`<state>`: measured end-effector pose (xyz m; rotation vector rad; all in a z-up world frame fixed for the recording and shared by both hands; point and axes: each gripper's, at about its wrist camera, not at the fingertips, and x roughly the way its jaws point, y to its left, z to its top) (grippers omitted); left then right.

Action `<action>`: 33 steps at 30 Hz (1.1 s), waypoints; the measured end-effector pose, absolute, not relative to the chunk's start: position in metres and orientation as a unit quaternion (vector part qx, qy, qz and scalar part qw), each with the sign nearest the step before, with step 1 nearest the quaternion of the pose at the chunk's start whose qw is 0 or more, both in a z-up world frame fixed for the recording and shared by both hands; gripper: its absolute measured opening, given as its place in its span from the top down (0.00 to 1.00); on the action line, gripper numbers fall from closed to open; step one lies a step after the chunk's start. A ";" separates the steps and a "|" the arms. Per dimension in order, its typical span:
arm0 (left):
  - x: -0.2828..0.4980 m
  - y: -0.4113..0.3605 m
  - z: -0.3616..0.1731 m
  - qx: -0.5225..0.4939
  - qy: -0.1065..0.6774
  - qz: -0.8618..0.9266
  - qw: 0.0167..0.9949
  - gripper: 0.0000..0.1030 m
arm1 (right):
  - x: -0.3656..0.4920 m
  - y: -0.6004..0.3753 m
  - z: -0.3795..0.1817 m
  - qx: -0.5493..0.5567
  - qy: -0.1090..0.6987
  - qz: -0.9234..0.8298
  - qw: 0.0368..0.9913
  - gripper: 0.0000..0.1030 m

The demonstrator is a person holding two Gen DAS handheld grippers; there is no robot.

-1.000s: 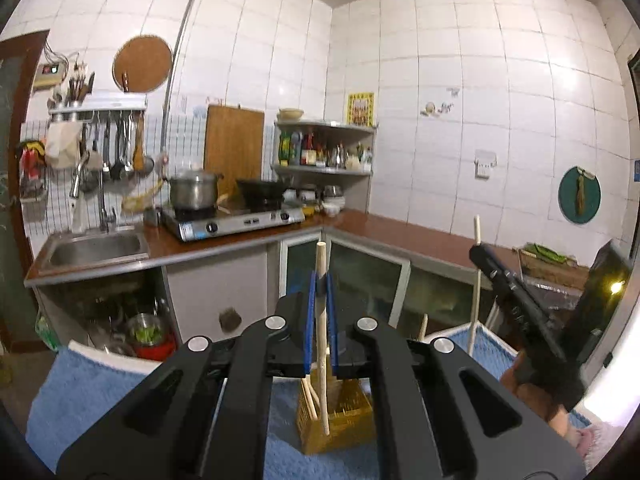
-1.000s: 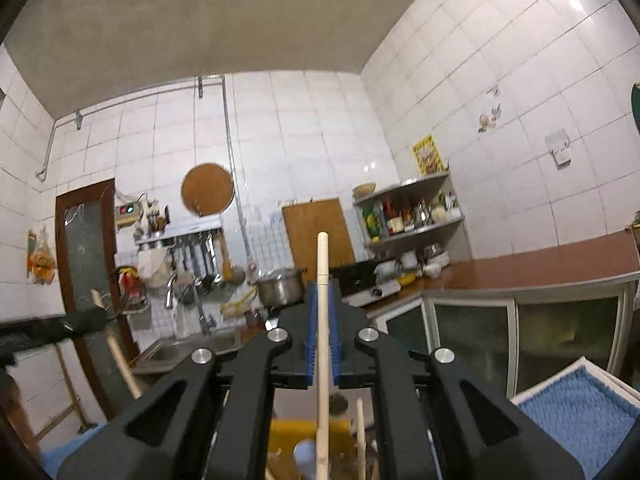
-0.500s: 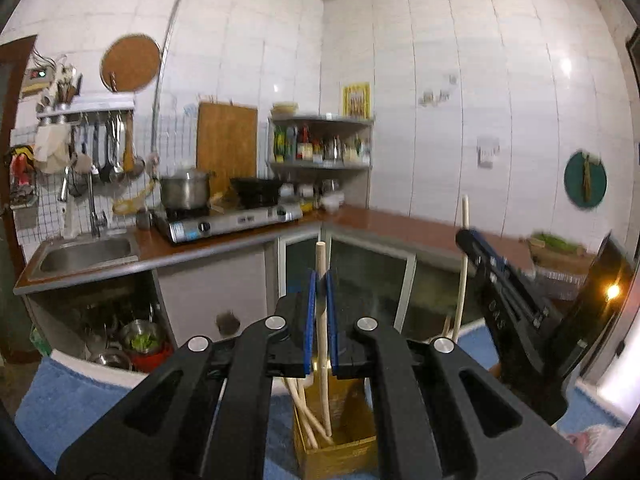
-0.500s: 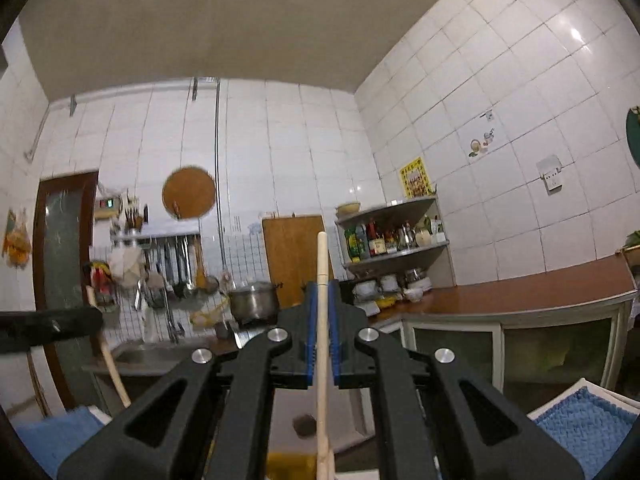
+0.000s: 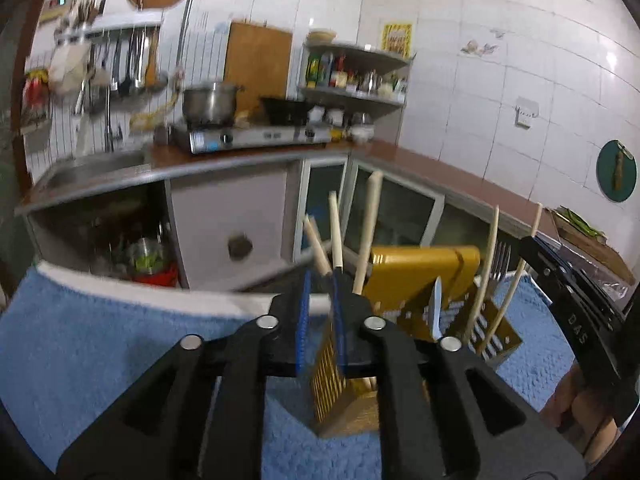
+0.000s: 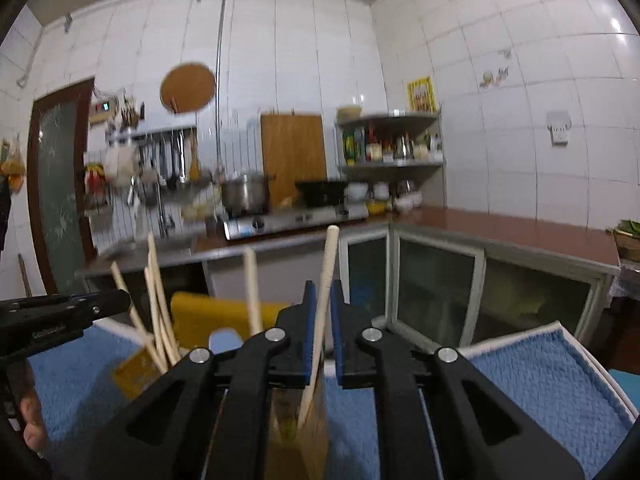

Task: Organize utensils
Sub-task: 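Drop the chopsticks into the holder with both tools, then grasp the grey spoon with the right tool while the left tool moves to the last chopstick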

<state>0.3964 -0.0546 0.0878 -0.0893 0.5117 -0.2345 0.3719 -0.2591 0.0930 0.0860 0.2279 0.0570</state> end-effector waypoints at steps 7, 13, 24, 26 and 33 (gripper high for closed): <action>0.361 -0.042 0.105 -0.041 0.249 -0.092 0.963 0.23 | 0.352 -0.270 0.100 0.054 0.173 0.039 0.983 0.40; 0.315 -0.030 0.114 -0.013 0.251 -0.080 0.965 0.06 | 0.303 -0.289 0.107 0.059 0.200 0.052 0.977 0.39; 0.239 -0.005 0.059 -0.009 0.300 -0.069 0.951 0.05 | 0.207 -0.312 0.067 0.049 0.255 0.068 0.963 0.33; 0.229 -0.004 0.048 -0.006 0.306 -0.069 0.949 0.05 | 0.192 -0.314 0.053 0.047 0.269 0.065 0.960 0.32; 0.176 -0.001 0.020 0.013 0.322 -0.069 0.944 0.05 | 0.147 -0.323 0.008 0.048 0.310 0.057 0.948 0.32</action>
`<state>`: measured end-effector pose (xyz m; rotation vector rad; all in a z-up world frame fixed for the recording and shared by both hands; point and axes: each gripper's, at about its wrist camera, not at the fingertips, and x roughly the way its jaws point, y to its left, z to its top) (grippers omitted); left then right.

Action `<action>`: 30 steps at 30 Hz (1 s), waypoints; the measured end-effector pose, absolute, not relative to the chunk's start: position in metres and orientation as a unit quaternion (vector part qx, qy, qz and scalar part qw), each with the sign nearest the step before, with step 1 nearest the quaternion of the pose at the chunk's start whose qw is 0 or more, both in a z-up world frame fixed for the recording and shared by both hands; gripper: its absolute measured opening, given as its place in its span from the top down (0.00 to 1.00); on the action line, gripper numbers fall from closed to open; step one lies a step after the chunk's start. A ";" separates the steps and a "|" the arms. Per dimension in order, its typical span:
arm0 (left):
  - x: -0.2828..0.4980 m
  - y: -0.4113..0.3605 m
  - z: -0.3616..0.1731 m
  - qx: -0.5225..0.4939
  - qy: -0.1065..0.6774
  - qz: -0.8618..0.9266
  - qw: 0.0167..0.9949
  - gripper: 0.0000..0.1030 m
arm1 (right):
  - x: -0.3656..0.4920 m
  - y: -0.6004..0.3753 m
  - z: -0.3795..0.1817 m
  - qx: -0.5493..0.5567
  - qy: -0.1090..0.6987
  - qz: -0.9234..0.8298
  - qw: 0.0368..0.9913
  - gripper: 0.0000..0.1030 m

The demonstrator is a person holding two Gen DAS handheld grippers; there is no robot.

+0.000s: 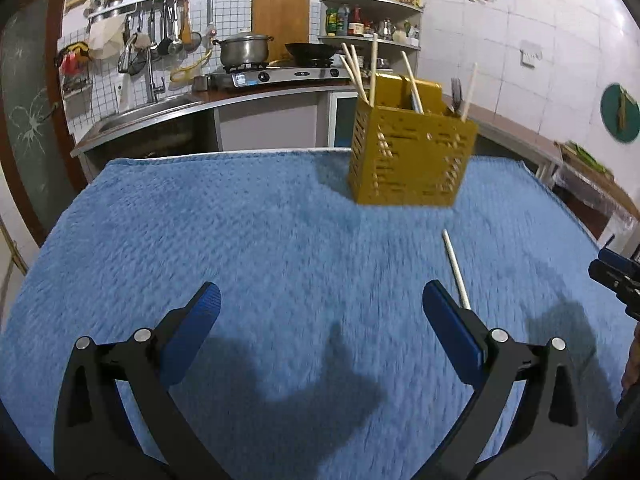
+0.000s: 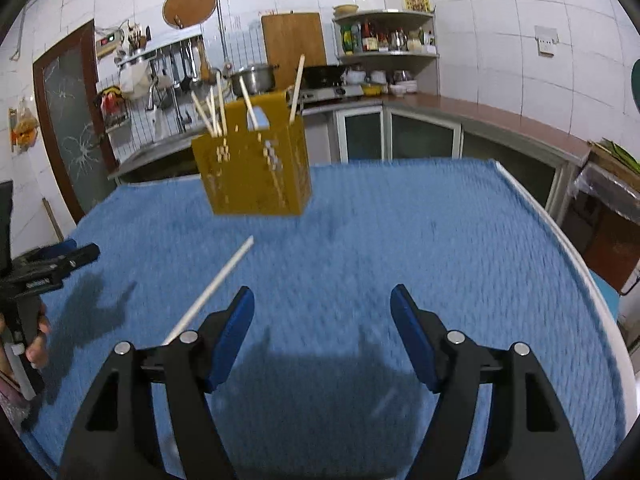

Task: Organize utensils
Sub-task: 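Grasp the grey spoon with the right tool while the left tool moves to the last chopstick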

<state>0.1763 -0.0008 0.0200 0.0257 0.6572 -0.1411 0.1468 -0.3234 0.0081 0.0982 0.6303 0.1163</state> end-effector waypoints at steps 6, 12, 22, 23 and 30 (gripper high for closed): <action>0.142 0.009 0.015 -0.007 0.345 -0.087 0.935 0.05 | 0.122 -0.321 -0.013 0.043 0.345 0.059 0.936 0.32; 0.133 0.019 -0.003 -0.004 0.357 -0.068 0.931 0.05 | 0.097 -0.307 -0.022 0.006 0.367 0.085 0.926 0.32; 0.144 0.022 -0.009 -0.018 0.371 -0.065 0.926 0.05 | 0.077 -0.293 -0.024 -0.046 0.389 0.113 0.913 0.32; 0.145 0.022 -0.010 -0.017 0.373 -0.065 0.926 0.05 | 0.078 -0.293 -0.024 -0.048 0.392 0.112 0.912 0.32; 0.135 0.013 -0.014 0.013 0.375 -0.064 0.925 0.05 | 0.082 -0.286 -0.030 -0.066 0.405 0.109 0.905 0.32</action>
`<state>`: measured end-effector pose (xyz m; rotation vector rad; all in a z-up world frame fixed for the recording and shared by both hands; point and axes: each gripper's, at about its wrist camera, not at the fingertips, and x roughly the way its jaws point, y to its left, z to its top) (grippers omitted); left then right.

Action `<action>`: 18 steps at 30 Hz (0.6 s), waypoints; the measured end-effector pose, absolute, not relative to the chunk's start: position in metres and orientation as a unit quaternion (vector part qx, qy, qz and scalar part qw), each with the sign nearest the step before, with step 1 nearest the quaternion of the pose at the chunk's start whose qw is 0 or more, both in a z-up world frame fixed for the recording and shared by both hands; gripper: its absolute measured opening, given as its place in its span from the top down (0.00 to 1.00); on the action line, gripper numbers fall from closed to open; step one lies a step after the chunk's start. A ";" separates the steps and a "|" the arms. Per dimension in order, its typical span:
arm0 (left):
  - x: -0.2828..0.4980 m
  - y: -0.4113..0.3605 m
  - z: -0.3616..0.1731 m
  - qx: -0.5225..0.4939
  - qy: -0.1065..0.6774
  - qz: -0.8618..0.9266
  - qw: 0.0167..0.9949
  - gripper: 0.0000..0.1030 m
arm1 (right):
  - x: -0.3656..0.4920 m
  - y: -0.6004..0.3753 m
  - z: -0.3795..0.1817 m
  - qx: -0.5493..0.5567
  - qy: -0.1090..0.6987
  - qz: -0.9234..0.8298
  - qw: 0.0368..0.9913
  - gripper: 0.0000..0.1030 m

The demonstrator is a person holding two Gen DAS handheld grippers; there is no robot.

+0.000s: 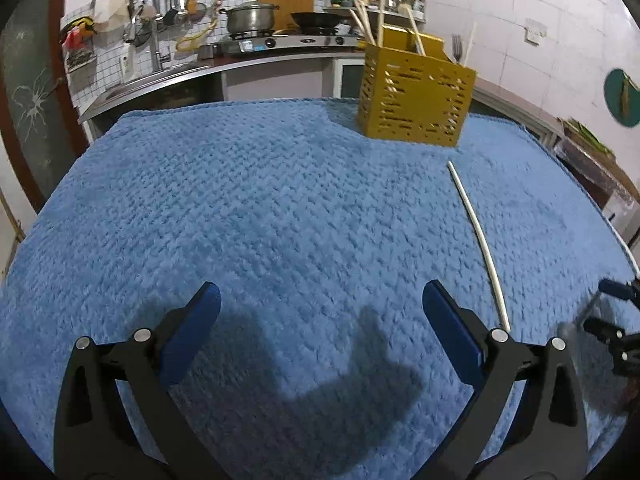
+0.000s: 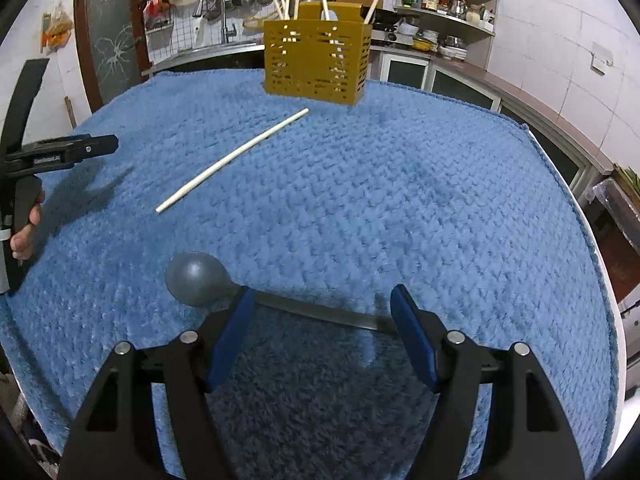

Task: Organize utensils
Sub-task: 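Grasp the grey spoon with the right tool while the left tool moves to the last chopstick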

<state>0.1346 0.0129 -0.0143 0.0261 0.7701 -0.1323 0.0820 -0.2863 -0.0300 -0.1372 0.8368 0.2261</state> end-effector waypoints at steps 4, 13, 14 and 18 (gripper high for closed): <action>0.131 0.012 -0.015 0.013 0.376 -0.072 0.923 0.05 | 0.087 -0.284 -0.033 -0.071 0.413 0.109 0.902 0.32; 0.137 0.012 -0.019 0.004 0.387 -0.085 0.918 0.05 | 0.105 -0.283 -0.038 -0.072 0.420 0.099 0.899 0.33; 0.138 0.012 -0.019 0.001 0.387 -0.085 0.918 0.05 | 0.108 -0.282 -0.038 -0.071 0.421 0.098 0.899 0.33; 0.145 0.013 -0.017 0.000 0.390 -0.085 0.917 0.05 | 0.124 -0.279 -0.037 -0.075 0.419 0.082 0.901 0.33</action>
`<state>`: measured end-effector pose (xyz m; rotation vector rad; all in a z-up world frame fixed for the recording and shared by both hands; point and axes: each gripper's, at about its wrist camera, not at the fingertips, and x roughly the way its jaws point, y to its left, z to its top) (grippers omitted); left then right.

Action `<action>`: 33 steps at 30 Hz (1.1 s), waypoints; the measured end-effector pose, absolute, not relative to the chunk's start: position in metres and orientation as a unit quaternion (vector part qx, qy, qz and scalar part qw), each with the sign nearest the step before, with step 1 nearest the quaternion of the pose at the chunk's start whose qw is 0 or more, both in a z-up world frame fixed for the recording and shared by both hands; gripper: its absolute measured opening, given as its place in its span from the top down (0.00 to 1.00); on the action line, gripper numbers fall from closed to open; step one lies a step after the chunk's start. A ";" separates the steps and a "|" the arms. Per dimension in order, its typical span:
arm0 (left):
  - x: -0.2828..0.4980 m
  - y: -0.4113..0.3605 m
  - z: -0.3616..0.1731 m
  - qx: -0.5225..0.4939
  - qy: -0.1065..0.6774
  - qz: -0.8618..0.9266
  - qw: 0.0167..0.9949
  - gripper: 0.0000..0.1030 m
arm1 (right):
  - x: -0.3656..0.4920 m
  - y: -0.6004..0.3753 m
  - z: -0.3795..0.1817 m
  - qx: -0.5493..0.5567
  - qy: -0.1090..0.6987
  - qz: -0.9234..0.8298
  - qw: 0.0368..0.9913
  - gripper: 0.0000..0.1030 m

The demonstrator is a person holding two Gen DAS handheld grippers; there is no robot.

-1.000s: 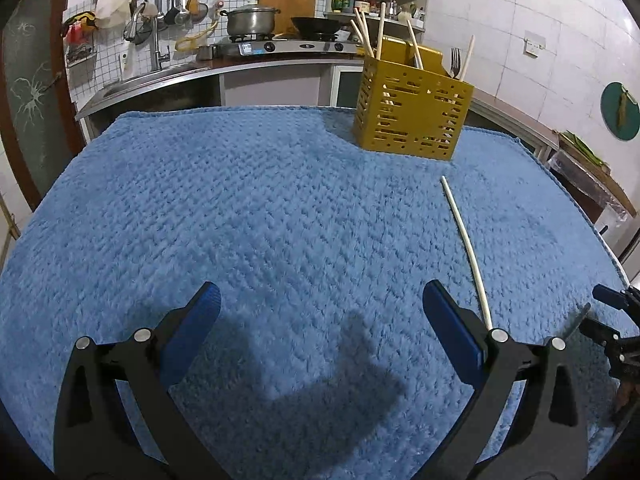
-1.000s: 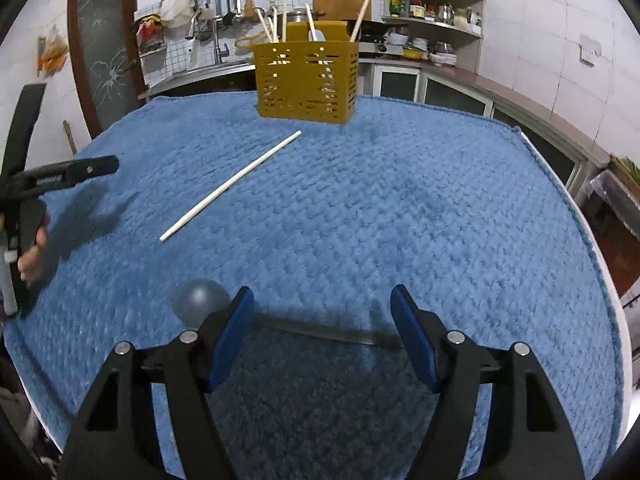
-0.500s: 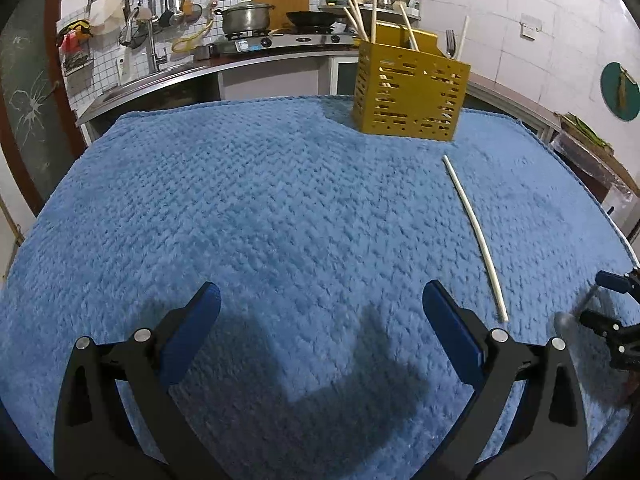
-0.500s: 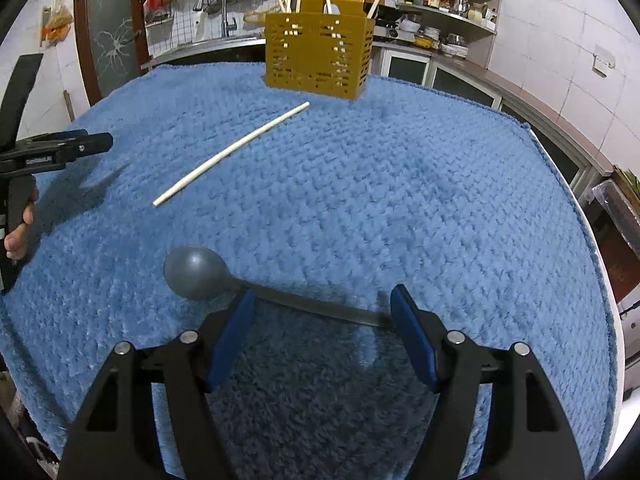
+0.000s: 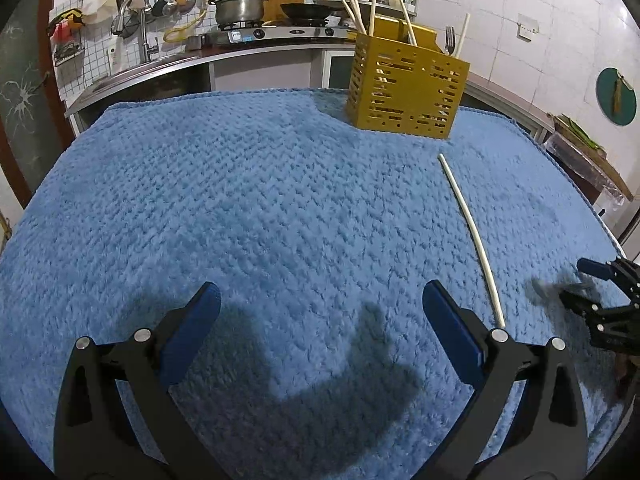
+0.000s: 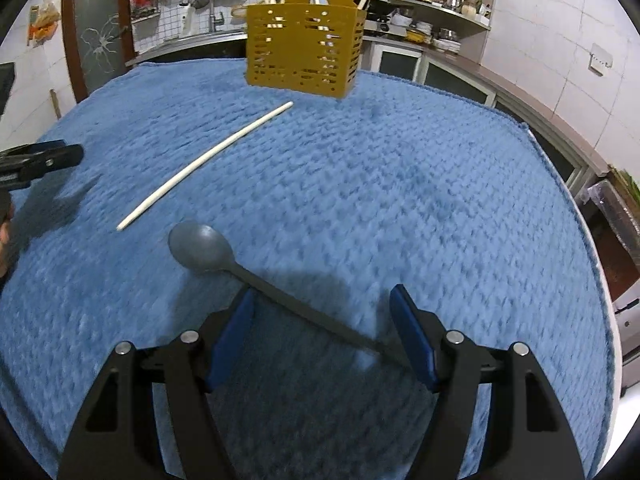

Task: Organize utensils
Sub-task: 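Grasp the grey spoon with the right tool while the left tool moves to the last chopstick, then lift the grey spoon with the right tool while the left tool grasps the last chopstick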

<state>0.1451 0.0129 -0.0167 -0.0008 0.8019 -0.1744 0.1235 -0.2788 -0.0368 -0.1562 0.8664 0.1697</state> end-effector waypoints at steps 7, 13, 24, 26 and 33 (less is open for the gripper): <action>0.167 0.009 -0.009 -0.004 0.392 -0.085 0.916 0.05 | 0.167 -0.278 -0.036 -0.075 0.423 0.057 0.901 0.34; 0.186 0.004 -0.007 -0.009 0.400 -0.088 0.912 0.05 | 0.205 -0.272 -0.034 -0.062 0.447 0.080 0.889 0.87; 0.237 -0.040 0.003 -0.013 0.419 -0.111 0.901 0.06 | 0.263 -0.296 -0.027 0.032 0.479 0.032 0.877 0.93; 0.248 -0.054 0.002 -0.015 0.425 -0.120 0.897 0.08 | 0.270 -0.302 -0.026 0.039 0.477 0.024 0.878 0.93; 0.290 -0.111 -0.017 -0.010 0.480 -0.161 0.862 0.40 | 0.280 -0.315 -0.023 0.063 0.470 0.015 0.880 0.93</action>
